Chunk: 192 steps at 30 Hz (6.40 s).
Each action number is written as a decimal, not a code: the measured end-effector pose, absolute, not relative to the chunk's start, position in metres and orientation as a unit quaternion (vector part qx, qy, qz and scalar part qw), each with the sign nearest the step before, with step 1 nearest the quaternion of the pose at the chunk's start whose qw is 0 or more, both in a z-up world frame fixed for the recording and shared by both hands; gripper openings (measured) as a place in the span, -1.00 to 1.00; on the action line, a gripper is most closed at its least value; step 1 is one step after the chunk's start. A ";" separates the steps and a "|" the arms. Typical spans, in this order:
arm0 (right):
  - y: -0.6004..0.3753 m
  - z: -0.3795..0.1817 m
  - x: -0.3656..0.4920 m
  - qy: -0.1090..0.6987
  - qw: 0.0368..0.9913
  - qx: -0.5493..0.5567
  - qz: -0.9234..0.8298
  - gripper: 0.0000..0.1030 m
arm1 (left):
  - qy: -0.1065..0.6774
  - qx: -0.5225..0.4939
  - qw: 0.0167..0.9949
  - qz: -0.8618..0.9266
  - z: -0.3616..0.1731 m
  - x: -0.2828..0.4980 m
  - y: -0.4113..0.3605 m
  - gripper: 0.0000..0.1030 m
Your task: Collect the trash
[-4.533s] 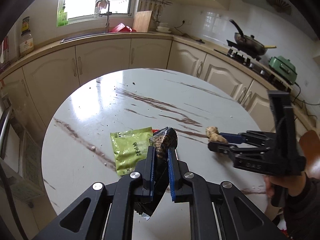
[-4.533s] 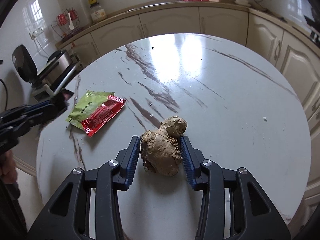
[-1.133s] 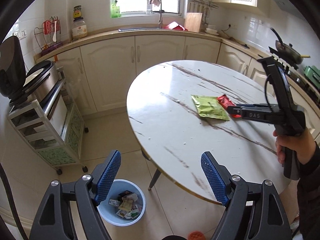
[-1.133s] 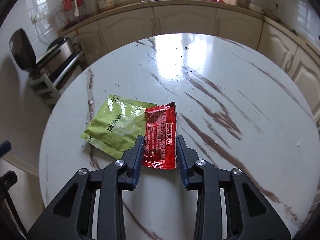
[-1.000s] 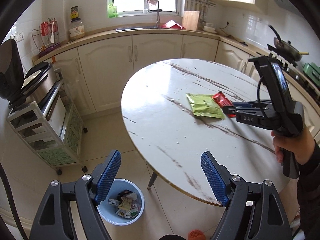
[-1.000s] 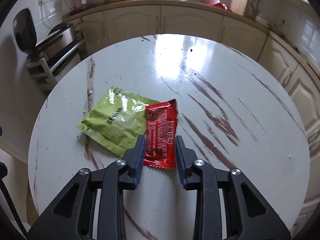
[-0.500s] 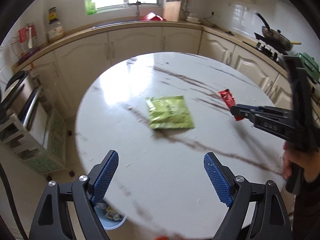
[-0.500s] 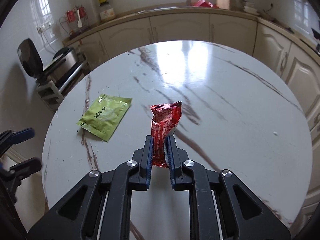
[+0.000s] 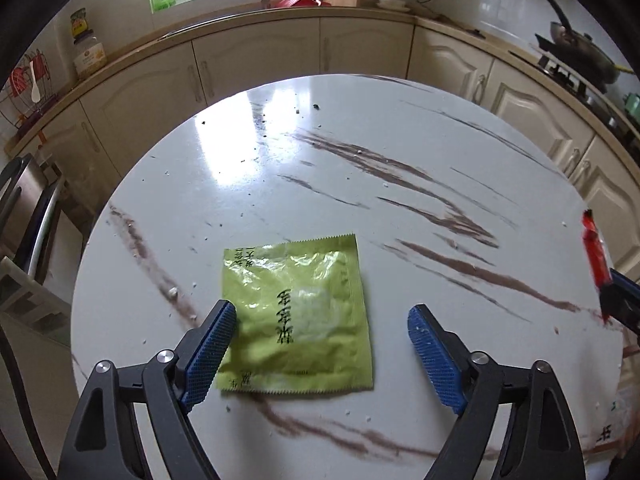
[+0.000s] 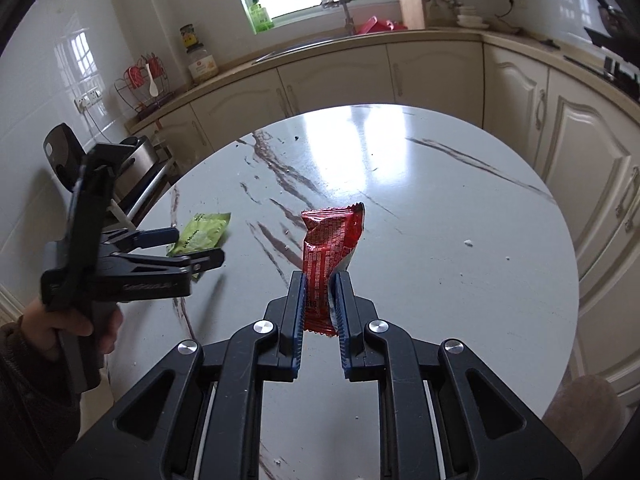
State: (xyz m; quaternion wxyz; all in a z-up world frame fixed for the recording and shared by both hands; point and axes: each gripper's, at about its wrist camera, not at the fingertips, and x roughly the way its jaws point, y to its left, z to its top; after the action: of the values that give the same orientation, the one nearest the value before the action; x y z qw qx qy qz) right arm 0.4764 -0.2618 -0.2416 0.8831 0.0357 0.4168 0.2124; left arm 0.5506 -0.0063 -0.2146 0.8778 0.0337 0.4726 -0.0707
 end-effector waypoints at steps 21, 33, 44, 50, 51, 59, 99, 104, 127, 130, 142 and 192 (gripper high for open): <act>-0.247 -0.245 0.470 0.421 0.876 0.040 0.232 -0.72 | 0.446 0.032 0.889 -0.102 -0.219 0.534 0.003 -0.58; -0.226 -0.234 0.456 0.416 0.874 0.030 0.250 -0.72 | 0.416 0.017 0.898 -0.144 -0.198 0.480 0.023 -0.95; -0.174 -0.218 0.433 0.410 0.869 0.012 0.278 -0.72 | 0.390 -0.005 0.908 -0.157 -0.179 0.416 0.071 -0.95; -0.147 -0.215 0.425 0.410 0.866 0.001 0.285 -0.72 | 0.384 -0.010 0.909 -0.161 -0.175 0.386 0.092 -0.95; -0.145 -0.215 0.424 0.411 0.866 0.001 0.286 -0.72 | 0.382 -0.008 0.910 -0.159 -0.174 0.382 0.095 -0.95; -0.120 -0.213 0.419 0.414 0.860 -0.012 0.297 -0.72 | 0.367 -0.022 0.920 -0.135 -0.166 0.337 0.140 -0.95; 0.157 -0.321 0.378 0.487 0.743 -0.126 0.441 -0.72 | 0.454 -0.126 0.882 0.024 -0.248 0.269 0.309 -0.36; 0.167 -0.335 0.385 0.496 0.740 -0.124 0.437 -0.71 | 0.451 -0.127 0.882 0.056 -0.262 0.276 0.313 0.40; 0.192 -0.396 0.400 0.523 0.739 -0.120 0.408 -0.27 | 0.468 -0.184 0.851 0.151 -0.282 0.241 0.348 0.48; 0.189 -0.389 0.398 0.519 0.745 -0.118 0.402 0.11 | 0.467 -0.183 0.852 0.150 -0.281 0.241 0.347 0.51; 0.161 -0.327 0.371 0.488 0.782 -0.135 0.364 0.88 | 0.465 -0.160 0.860 0.133 -0.253 0.224 0.321 0.86; -0.234 -0.037 0.141 0.117 0.989 -0.012 0.085 1.00 | 0.059 0.021 0.998 -0.016 -0.042 -0.130 0.011 0.99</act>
State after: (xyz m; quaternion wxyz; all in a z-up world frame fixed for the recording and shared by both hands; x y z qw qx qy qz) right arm 0.1414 -0.2339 -0.0368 0.9894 -0.0120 0.1168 0.0851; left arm -0.1299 0.0106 -0.0416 0.9979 0.0212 0.0590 -0.0162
